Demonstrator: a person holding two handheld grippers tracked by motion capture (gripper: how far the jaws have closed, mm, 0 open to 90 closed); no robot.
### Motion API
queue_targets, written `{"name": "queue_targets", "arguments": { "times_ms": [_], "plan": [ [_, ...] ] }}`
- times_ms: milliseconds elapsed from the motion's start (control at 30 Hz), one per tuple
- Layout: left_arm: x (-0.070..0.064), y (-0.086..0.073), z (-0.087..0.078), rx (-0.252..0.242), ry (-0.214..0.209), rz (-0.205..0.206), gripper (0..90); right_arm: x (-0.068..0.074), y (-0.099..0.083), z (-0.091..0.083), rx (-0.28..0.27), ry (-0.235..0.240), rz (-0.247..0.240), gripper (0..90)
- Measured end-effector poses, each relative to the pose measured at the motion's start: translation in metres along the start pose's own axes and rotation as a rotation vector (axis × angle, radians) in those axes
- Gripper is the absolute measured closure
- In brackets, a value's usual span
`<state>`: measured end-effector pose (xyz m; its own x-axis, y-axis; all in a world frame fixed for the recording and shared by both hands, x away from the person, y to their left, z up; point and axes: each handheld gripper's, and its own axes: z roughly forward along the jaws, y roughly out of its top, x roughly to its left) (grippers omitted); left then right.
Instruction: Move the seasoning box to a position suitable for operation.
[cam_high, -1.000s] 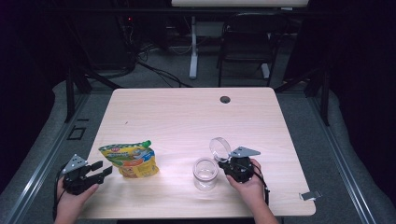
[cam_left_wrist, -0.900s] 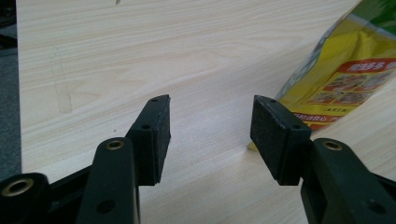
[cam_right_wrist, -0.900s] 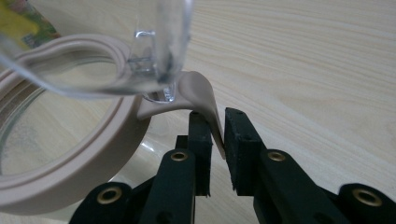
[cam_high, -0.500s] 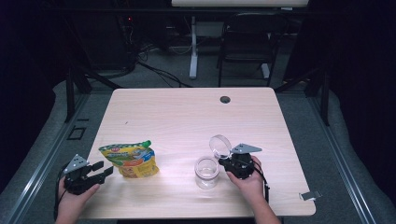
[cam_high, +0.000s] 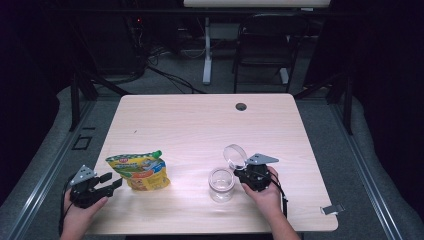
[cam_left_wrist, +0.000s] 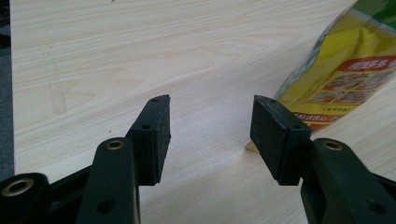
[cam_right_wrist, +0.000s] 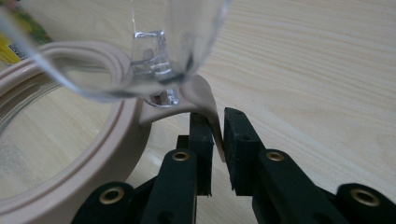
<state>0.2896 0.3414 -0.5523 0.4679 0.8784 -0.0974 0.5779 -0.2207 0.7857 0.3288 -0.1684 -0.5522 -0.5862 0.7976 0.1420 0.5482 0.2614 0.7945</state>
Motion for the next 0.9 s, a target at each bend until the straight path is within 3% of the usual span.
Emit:
{"name": "queue_targets", "arguments": {
  "times_ms": [400, 900],
  "plan": [
    [0.002, -0.001, -0.002, -0.007, 0.001, -0.001, 48.0, -0.001, 0.000, -0.010, 0.010, 0.008, 0.026, 73.7],
    [0.002, 0.001, 0.000, -0.006, -0.005, 0.005, 48.0, 0.002, -0.001, -0.026, 0.072, -0.003, -0.018, 69.4]
  ]
}}
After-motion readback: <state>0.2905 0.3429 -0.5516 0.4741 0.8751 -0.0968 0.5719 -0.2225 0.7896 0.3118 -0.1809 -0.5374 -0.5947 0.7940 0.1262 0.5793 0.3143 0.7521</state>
